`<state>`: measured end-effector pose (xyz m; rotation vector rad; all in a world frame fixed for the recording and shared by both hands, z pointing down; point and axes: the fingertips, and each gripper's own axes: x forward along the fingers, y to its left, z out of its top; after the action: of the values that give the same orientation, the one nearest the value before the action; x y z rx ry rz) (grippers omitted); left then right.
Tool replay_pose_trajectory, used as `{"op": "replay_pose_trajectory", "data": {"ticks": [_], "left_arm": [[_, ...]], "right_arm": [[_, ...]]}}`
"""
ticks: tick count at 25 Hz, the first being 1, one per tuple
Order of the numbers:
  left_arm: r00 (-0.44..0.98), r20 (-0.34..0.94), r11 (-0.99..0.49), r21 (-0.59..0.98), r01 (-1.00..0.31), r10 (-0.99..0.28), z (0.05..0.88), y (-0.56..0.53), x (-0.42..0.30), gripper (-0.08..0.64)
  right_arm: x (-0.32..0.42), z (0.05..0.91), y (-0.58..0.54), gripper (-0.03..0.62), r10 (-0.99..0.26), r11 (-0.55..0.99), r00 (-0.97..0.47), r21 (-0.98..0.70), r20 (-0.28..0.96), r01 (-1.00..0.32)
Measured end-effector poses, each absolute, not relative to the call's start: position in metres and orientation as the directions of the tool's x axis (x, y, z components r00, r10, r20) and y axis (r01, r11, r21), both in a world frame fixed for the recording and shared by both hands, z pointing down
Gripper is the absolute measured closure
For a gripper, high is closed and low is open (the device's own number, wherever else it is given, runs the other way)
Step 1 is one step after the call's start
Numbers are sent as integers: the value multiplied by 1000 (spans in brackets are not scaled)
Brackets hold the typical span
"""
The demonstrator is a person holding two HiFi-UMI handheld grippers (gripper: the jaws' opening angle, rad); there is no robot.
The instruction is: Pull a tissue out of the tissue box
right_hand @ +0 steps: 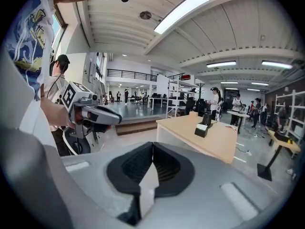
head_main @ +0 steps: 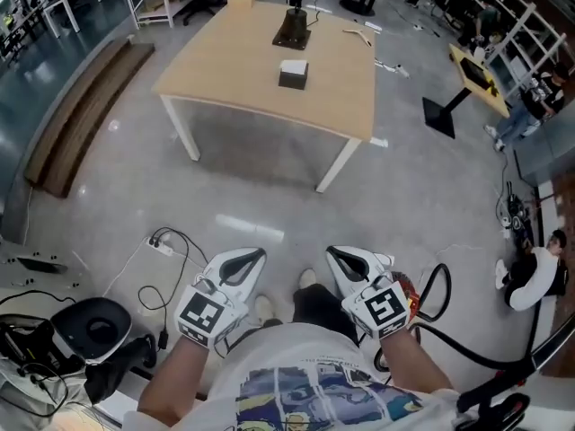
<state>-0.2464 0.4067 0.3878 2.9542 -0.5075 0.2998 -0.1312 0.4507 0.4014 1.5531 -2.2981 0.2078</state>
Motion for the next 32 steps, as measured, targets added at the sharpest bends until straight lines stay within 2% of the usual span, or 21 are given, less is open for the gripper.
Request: {"op": "replay_pose_trajectory", "data": {"ticks": [5, 12, 23, 32], "left_arm": [[920, 238, -933, 108, -344, -311, 396, 393, -218, 557], [894, 282, -916, 100, -388, -348, 391, 327, -171, 557], [883, 276, -911, 50, -408, -380, 370, 227, -48, 557], [880, 300, -910, 76, -406, -368, 384, 175, -18, 557]], "right_arm": [[-108, 410, 438, 588, -849, 406, -356, 51, 390, -913], [-65, 407, 362, 588, -828, 470, -418, 56, 373, -881], [48, 400, 264, 588, -822, 504, -453, 68, 346, -861], [77, 412, 211, 586, -820, 491, -445, 45, 359, -870]]}}
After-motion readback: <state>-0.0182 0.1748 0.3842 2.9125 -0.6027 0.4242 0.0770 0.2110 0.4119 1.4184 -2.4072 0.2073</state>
